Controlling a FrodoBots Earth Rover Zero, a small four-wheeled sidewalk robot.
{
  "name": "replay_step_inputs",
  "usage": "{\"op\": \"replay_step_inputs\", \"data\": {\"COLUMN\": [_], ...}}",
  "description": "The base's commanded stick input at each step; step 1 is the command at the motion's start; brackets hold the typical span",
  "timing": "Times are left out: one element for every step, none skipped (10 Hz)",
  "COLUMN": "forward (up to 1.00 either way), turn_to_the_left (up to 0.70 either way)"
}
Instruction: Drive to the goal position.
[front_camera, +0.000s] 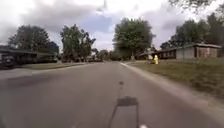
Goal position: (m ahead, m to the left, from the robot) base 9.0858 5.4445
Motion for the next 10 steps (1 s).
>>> {"op": "replay_step_inputs", "data": {"forward": [1.0, 1.0, 1.0, 1.0, 1.0, 1.0, 1.0, 1.0, 1.0, 1.0], "turn_to_the_left": [0.0, 0.0, 0.0, 0.0, 0.0, 0.0, 0.0, 0.01, 0.03, 0.31]}}
